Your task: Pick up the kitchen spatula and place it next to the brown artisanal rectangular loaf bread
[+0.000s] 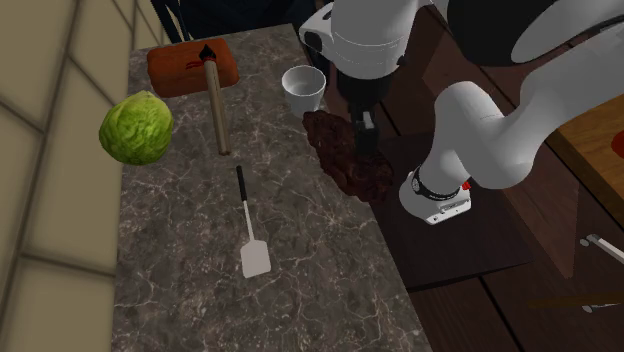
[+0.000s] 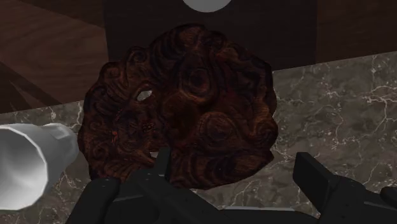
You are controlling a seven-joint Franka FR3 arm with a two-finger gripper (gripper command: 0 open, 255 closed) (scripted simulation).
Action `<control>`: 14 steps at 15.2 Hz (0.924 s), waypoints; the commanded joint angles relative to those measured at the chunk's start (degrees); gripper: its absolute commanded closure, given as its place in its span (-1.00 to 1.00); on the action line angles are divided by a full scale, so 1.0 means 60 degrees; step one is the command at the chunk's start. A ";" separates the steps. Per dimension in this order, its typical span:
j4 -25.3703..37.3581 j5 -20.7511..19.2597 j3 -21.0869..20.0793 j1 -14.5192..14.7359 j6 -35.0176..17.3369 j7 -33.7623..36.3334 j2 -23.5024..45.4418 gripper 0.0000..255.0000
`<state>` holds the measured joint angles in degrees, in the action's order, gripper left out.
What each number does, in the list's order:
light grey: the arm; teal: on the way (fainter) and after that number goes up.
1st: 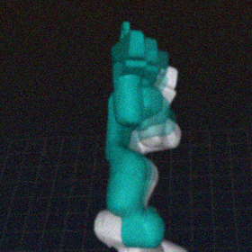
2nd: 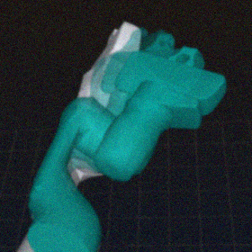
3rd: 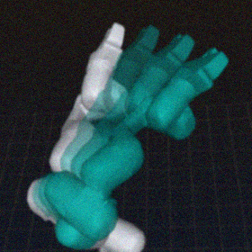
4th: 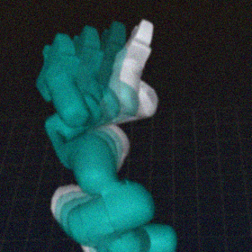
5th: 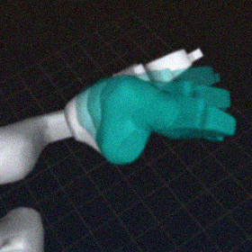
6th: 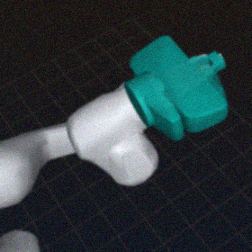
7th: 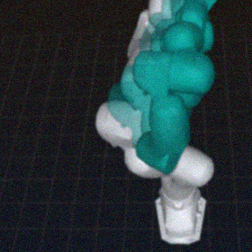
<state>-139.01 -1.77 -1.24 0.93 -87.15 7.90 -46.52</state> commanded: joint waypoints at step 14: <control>0.0048 0.1197 -0.2567 -0.1615 -0.4065 0.7228 0.3479 -1.00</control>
<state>-139.05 5.38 -15.59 -7.87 -109.49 47.47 -27.62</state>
